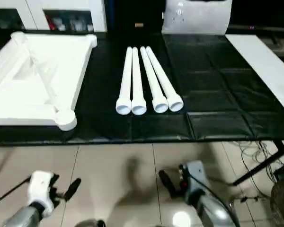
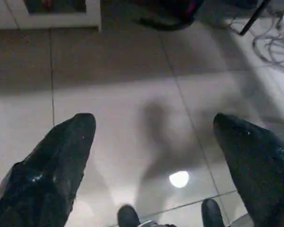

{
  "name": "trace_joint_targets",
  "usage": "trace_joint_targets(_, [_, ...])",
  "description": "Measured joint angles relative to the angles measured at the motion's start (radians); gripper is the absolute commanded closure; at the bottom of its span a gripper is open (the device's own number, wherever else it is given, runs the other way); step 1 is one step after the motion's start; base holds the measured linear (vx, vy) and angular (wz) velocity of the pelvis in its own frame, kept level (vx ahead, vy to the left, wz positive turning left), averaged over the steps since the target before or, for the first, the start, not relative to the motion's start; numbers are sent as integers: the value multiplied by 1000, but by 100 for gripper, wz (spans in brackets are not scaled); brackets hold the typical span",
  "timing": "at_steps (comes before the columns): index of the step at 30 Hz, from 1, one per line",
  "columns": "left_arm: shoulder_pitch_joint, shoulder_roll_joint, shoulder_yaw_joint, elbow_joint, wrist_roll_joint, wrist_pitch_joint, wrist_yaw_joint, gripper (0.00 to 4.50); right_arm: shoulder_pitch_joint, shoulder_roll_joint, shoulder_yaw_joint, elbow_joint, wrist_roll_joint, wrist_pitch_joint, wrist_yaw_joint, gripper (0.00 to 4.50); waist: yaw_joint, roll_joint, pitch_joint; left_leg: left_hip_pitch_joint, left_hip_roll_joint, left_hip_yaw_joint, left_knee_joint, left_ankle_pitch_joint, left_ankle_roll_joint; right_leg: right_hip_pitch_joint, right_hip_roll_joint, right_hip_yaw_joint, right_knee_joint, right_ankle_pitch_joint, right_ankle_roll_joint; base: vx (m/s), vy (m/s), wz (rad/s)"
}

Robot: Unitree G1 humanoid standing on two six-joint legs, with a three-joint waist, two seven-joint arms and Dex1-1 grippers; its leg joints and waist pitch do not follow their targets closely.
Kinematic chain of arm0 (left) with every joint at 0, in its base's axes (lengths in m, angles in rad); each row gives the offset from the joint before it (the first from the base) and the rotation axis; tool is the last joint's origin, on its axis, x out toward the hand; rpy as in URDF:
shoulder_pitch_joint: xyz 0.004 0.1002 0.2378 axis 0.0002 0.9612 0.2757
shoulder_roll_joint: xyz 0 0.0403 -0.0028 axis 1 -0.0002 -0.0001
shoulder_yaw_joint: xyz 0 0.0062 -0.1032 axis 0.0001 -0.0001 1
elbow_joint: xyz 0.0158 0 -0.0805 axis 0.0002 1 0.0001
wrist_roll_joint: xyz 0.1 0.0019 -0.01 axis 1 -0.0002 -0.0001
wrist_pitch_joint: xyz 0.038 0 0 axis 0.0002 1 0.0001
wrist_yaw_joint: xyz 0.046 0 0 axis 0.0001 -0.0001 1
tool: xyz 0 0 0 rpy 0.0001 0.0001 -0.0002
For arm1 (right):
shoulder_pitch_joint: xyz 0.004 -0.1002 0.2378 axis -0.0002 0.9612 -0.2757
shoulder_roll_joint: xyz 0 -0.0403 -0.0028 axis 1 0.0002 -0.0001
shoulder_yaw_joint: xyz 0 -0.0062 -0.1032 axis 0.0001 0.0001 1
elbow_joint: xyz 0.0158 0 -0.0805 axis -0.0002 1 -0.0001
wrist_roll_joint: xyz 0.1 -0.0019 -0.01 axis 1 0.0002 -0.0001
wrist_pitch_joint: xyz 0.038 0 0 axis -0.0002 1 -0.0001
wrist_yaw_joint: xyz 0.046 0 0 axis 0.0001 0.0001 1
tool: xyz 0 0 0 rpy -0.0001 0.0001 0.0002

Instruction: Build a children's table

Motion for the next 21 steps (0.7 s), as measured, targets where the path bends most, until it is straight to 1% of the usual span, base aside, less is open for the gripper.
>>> trace_joint_targets(2, [51,20,8,-103,-15,34,1,2,57,-22,3,-107,13,33,1,0,0,1,3,-2,0,0,-1,0,0,-1,0,1,-1,-1,2,0,0,0])
trace_joint_targets(4, [93,23,23,-197,-37,71,5,2,91,-35,1,-205,22,67,2,0,0,1,4,-2,0,1,-3,0,0,-2,0,1,-2,0,3,0,0,0])
trace_joint_targets(5, [126,25,35,-285,-59,100,13,2,122,-52,-4,-294,32,92,0,0,1,-2,5,-3,0,2,-4,-1,-1,-2,0,1,-3,1,1,0,0,0])
trace_joint_targets(6, [139,27,44,-330,-67,110,20,2,131,-64,-12,-337,35,101,0,0,2,-3,4,-2,0,2,-6,-1,-1,-1,1,1,-6,2,1,0,0,0])
trace_joint_targets(7, [142,29,52,-367,-83,130,27,2,131,-71,-28,-376,34,123,-10,0,4,-3,4,-2,0,2,-7,-1,-1,-1,1,0,-7,3,2,0,0,0])
trace_joint_targets(8, [149,29,65,-442,-98,169,39,2,131,-79,-56,-450,36,171,-35,0,7,-3,4,-2,0,2,-7,-1,-1,-1,1,1,-8,3,2,0,0,0])
trace_joint_targets(10, [148,32,75,-552,-107,212,55,2,121,-99,-95,-556,51,230,-64,0,10,-2,4,-2,0,2,-7,-1,-1,1,1,0,-10,4,3,0,0,0])
trace_joint_targets(11, [143,34,79,-604,-120,238,71,2,111,-102,-117,-608,67,264,-87,0,11,-2,3,0,0,2,-7,-1,-1,2,1,0,-11,4,3,0,0,0])
trace_joint_targets(13, [133,33,88,-680,-147,288,103,2,87,-98,-139,-666,95,321,-132,0,11,-2,2,1,0,1,-7,-1,-1,3,1,0,-10,4,3,0,0,0])
trace_joint_targets(14, [115,31,96,-720,-170,321,124,2,58,-99,-150,-690,89,348,-162,0,11,-1,2,1,0,1,-6,-1,-1,3,1,0,-10,5,4,0,0,0])
trace_joint_targets(16, [47,24,113,-763,-187,347,160,2,19,-100,-157,-721,74,373,-192,0,12,1,0,1,0,1,-5,1,-3,4,1,-1,-10,8,5,0,0,0])
trace_joint_targets(17, [-14,22,126,-786,-210,374,188,2,-10,-96,-157,-741,79,402,-208,0,14,6,-2,1,0,0,-3,1,-3,5,1,-1,-8,8,6,0,0,0])
trace_joint_targets(18, [-48,22,137,-803,-218,388,203,2,-28,-91,-155,-754,87,418,-214,0,13,8,-4,1,0,0,-1,1,-3,6,1,-1,-7,8,6,0,0,0])
trace_joint_targets(20, [-106,20,145,-820,-218,408,232,2,-54,-74,-154,-767,94,450,-237,0,11,14,-10,5,0,0,1,1,-3,9,1,-1,-6,9,6,0,0,0])
trace_joint_targets(21, [-124,14,145,-818,-205,415,243,2,-60,-63,-155,-767,91,466,-255,0,11,15,-11,6,0,0,2,1,-3,11,1,-1,-5,9,6,0,0,0])
